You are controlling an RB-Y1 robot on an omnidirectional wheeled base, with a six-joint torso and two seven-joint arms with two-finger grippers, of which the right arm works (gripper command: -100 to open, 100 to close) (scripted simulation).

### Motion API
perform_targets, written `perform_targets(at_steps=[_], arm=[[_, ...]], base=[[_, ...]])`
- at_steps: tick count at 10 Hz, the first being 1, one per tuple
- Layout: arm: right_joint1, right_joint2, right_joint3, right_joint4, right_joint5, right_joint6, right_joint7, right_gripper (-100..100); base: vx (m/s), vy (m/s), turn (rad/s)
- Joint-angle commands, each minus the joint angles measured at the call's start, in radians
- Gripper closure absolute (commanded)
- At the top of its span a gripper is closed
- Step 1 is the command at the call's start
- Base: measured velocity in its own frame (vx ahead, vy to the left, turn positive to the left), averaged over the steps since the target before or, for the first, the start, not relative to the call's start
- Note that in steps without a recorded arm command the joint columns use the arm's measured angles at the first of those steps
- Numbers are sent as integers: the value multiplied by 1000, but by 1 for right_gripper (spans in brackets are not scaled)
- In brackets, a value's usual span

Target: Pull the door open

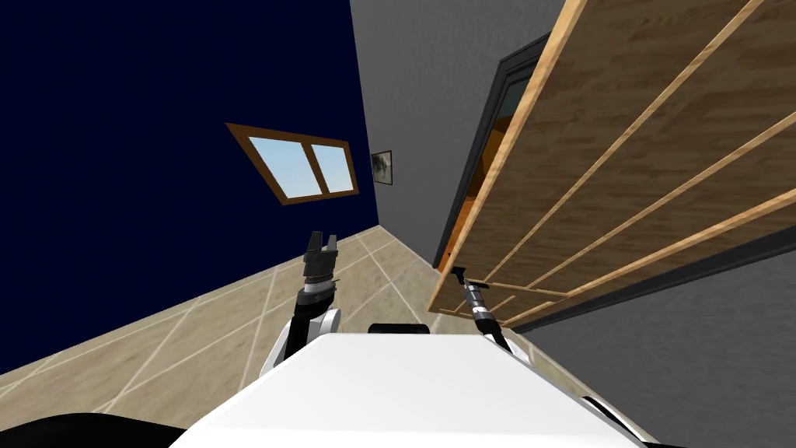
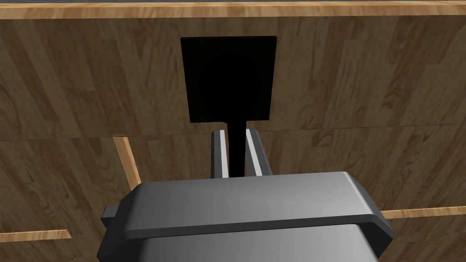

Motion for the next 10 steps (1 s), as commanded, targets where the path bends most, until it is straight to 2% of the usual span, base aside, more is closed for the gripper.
perform_targets(at_steps=[1, 4, 5, 6, 7, 10], arm=[[12, -15, 18, 5, 6, -23, -21, 100], [35, -41, 47, 0, 17, -56, -51, 100], [27, -32, 43, 2, 16, -47, -44, 100], [44, -43, 58, 5, 17, -70, -56, 100], [48, -47, 61, 7, 17, -78, -60, 100], [77, -73, 86, 15, 16, -129, -85, 100]], base=[[-195, -47, 98], [-221, -58, 98], [-90, -19, 22], [-129, -40, 128], [-184, -55, 145], [-193, -62, 154]])
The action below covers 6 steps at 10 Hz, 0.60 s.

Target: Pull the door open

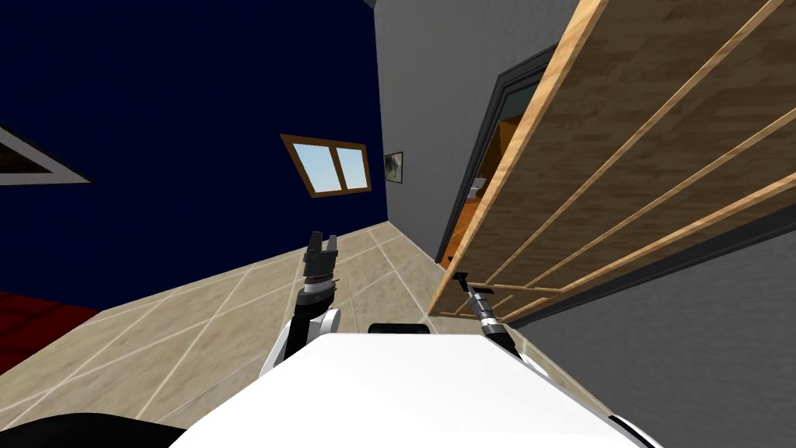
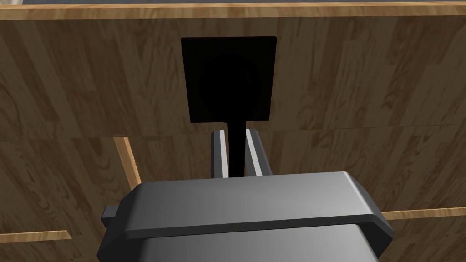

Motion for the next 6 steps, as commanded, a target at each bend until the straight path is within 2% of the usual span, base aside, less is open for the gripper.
perform_targets(at_steps=[1, 4, 5, 6], arm=[[17, -14, 14, 11, 0, -32, -13, 100], [40, -35, 33, 18, -1, -73, -33, 100], [42, -26, 33, 3, 1, -58, -25, 100], [49, -30, 38, 7, 0, -69, -28, 100]], base=[[-191, -82, 135], [-189, -58, 123], [-72, -15, 23], [-117, -37, 156]])
